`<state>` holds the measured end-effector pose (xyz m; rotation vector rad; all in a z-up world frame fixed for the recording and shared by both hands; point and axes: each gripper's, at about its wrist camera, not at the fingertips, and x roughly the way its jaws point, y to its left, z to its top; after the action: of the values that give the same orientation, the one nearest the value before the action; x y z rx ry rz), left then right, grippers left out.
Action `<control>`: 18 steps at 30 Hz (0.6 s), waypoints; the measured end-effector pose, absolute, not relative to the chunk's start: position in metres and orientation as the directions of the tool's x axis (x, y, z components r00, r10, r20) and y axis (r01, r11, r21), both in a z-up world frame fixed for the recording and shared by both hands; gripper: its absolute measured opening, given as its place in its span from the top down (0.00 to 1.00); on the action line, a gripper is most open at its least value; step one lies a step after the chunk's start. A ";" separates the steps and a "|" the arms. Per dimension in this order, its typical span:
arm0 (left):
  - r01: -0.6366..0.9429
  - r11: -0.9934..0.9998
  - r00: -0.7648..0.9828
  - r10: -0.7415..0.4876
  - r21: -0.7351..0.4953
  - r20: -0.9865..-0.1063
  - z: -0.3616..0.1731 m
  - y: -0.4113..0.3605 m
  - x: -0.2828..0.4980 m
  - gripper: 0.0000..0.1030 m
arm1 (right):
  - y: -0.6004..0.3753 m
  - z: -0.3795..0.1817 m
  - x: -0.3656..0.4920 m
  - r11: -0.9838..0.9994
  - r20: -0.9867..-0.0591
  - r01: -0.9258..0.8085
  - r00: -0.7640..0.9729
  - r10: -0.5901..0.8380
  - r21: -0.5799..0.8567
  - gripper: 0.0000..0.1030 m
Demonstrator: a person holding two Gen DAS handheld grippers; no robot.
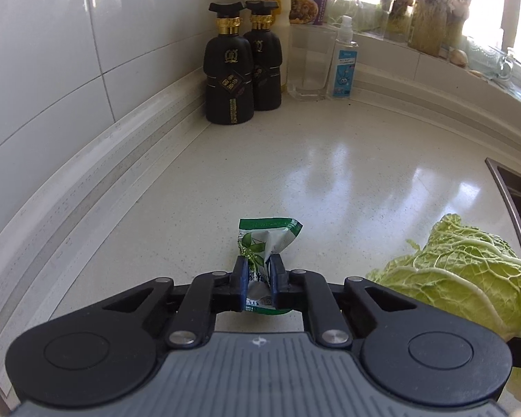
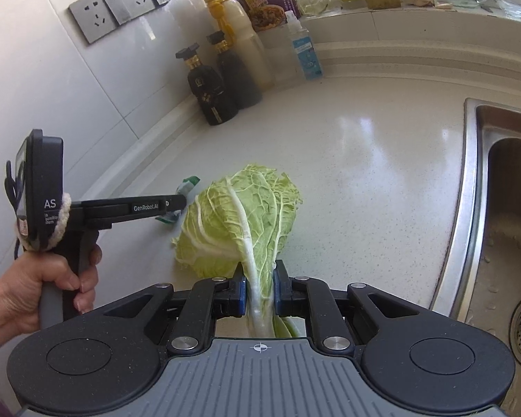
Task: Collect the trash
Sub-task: 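Lift the packet with the left tool while the right tool lifts the cabbage leaf, then carry the packet and cabbage leaf down over the cream trash bin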
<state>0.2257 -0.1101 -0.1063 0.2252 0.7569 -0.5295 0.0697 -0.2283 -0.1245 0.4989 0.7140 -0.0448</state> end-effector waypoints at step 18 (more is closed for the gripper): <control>0.503 0.864 0.610 -0.379 -0.029 -0.696 -0.065 -0.069 0.169 0.90 | -0.193 -0.073 0.040 0.919 -0.593 0.144 0.798 0.111 0.366 0.88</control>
<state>0.1687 -0.0690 -0.0646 0.1757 0.7590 -0.5124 0.0401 -0.1932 -0.0726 0.4112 0.6516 -0.0184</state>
